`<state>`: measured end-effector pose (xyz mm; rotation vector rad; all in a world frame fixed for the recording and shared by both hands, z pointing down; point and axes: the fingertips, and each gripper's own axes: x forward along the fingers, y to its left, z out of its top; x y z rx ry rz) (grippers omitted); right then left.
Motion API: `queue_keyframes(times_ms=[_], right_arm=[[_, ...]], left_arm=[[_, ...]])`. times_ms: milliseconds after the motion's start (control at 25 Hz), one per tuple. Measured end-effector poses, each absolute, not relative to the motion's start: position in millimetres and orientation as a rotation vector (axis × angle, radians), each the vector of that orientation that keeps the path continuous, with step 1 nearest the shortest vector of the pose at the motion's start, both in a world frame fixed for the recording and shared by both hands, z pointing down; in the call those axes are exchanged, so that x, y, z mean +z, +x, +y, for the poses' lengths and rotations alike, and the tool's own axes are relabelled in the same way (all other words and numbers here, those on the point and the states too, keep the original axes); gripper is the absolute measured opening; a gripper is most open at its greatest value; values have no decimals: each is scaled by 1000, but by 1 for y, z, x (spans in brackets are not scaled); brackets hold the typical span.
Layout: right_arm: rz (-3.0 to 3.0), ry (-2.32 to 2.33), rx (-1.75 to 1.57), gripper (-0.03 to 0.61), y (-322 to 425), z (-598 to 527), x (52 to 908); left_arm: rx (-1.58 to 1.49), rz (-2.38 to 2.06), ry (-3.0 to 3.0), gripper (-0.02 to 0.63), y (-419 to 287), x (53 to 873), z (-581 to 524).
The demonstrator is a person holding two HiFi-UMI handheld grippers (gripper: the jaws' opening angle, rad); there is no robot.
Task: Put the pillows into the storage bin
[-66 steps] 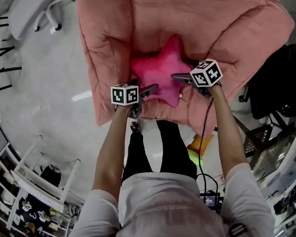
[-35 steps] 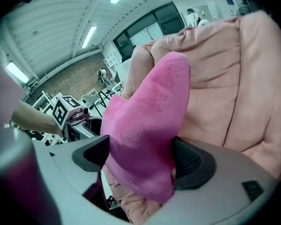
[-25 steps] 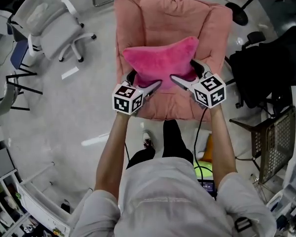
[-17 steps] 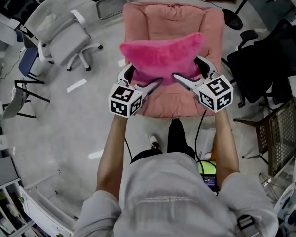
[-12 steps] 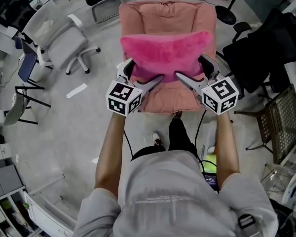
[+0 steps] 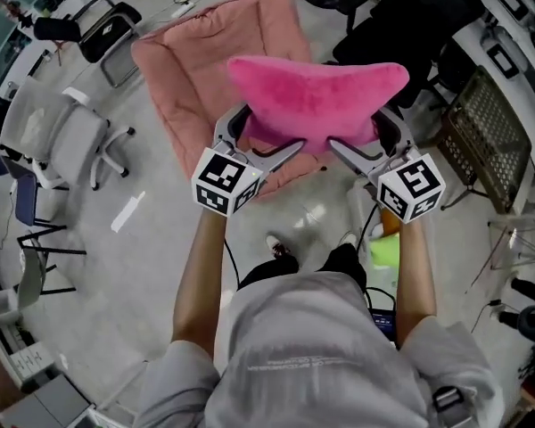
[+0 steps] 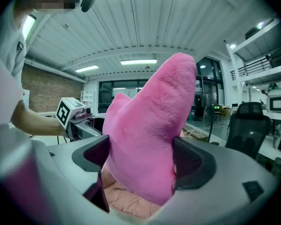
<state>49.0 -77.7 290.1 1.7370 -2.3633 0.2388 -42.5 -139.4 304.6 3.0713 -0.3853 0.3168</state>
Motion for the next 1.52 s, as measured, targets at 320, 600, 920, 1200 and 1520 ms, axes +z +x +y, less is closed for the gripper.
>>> queue_keyframes(times_ms=[320,600,920,1200,1520], right_arm=[[-2064,2036,513,443,179,63,350],[-1826,2164,770,443,267,198,435],[-1680,2198,1143,443,313,298,578],[-1668,2113,1344,443,337,338,720],[-1664,2011,1565,443,354,362,869]], left_arm=[[437,127,2974,511,111,372,-20],[608,440,2795,511,215,468,109],[882,588,2587,511,265,607,208],[1032,558,2479,511,287,742,249],[1135,509,2392,511,306,879,271]])
